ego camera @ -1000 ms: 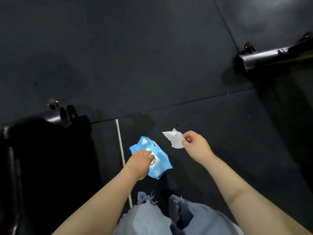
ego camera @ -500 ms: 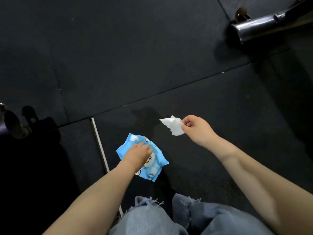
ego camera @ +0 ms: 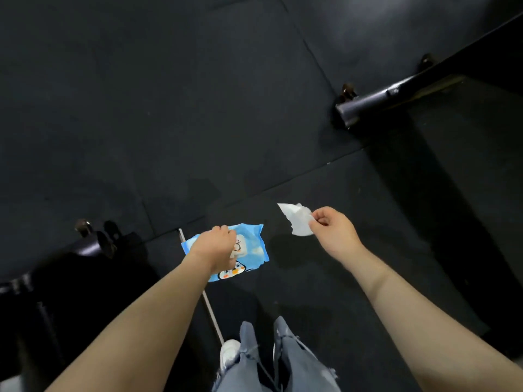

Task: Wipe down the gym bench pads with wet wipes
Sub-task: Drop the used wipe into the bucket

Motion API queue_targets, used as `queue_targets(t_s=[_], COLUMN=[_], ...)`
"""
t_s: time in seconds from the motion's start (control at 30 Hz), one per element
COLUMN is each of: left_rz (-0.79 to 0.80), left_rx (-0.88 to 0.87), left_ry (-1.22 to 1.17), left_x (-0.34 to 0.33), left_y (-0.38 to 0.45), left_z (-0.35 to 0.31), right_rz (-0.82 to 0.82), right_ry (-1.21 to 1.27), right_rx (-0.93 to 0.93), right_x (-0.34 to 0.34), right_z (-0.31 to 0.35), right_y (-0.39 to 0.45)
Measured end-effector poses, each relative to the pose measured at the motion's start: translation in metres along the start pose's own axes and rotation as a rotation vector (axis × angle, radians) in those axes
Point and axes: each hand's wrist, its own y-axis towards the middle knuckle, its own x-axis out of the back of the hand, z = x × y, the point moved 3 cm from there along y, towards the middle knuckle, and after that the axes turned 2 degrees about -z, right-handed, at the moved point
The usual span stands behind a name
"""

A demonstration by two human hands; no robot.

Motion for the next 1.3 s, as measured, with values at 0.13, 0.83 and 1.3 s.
queue_targets(t_s=[0.13,0.83,1.3], left_rz=[0.013,-0.13,-0.356], left_rx=[0.031,-0.123,-0.22], left_ry=[-0.021,0.332,0.075], left_x=[0.12,0.515,0.667], left_y=[-0.051,-0.03,0.1], left_z=[-0.004,0.035,0.105], right_rz=[-0.009,-0.255,-0.302], right_ry=[-0.005,0.266,0.426], right_rx=[-0.016,-0.148,-0.113], right_x=[0.085,0.317,0.372], right_z=[0.058,0.251,0.366], right_y=[-0.047,-0.043,0.109])
